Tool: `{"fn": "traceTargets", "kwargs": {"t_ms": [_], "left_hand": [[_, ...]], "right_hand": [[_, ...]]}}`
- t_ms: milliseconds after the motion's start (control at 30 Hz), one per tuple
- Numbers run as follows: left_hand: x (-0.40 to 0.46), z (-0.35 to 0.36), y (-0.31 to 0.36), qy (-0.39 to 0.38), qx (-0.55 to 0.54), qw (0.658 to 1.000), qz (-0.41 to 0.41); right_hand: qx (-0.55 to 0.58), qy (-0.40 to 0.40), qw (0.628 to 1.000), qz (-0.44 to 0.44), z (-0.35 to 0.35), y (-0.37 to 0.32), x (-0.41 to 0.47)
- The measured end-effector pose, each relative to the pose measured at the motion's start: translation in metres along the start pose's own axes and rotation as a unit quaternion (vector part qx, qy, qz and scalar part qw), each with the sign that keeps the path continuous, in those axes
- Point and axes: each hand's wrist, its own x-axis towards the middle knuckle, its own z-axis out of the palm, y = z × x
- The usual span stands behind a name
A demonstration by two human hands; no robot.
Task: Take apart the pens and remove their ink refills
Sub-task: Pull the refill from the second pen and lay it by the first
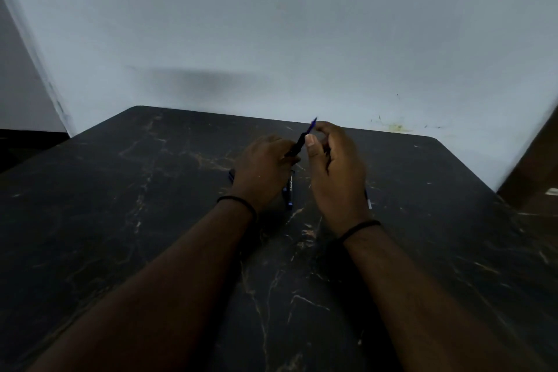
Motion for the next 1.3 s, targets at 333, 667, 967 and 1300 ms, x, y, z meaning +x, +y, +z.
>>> {"fn": "traceTargets", "kwargs": {"t_ms": [333,667,967,1300], "left_hand": [[-0.001,0.000,0.005,-0.021,-0.093,0.995,0.027],[0.000,-0.020,-0.032,0.114,0.080,0.965,-0.221],[0.002,-0.013,-0.033,-0.061,0.098,0.971,-0.208],[0.004,-0.008,-0.032,-0.161,0.085,0.964,-0.193]], "right_hand": [[-0.035,0.000,0.999,0.002,0.004,0.011,0.001],[-0.016,0.037,0.998,0.044,0.006,0.016,-0.001],[-0.017,0.019,0.999,0.043,0.008,0.020,-0.002],[-0.022,0.028,0.999,0.038,0.009,0.023,-0.003]]}}
